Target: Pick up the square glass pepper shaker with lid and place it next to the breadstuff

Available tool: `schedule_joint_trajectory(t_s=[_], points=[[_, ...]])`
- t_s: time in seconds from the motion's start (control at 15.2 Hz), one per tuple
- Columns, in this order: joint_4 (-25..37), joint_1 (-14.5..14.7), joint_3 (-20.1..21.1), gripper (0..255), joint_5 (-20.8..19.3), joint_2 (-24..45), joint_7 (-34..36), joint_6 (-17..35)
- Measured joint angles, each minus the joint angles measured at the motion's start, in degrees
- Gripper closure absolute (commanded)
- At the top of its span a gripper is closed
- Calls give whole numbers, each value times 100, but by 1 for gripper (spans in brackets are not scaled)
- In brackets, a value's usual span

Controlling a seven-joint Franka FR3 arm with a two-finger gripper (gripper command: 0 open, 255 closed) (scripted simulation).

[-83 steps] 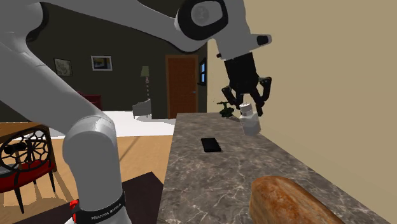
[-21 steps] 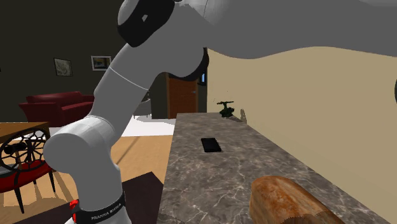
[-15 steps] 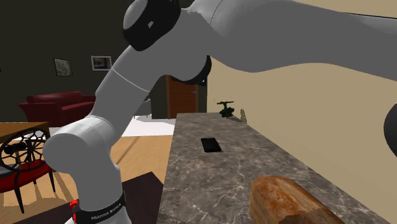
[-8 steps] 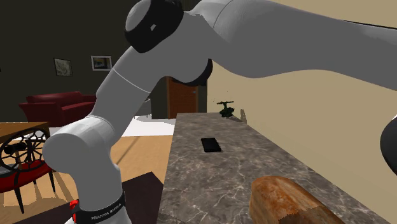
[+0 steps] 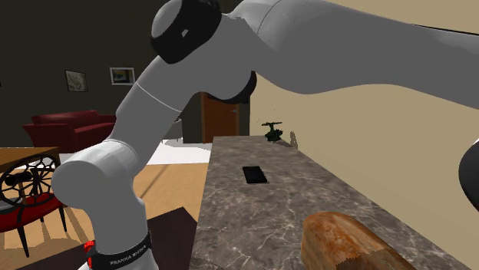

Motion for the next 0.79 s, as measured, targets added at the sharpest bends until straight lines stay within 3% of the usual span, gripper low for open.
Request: schedule_joint_trajectory(t_s=[0.4,0.79], points=[[-23,200,-311,0,-364,-409,186,-291],[-51,208,-354,0,-408,-468,174,-327]])
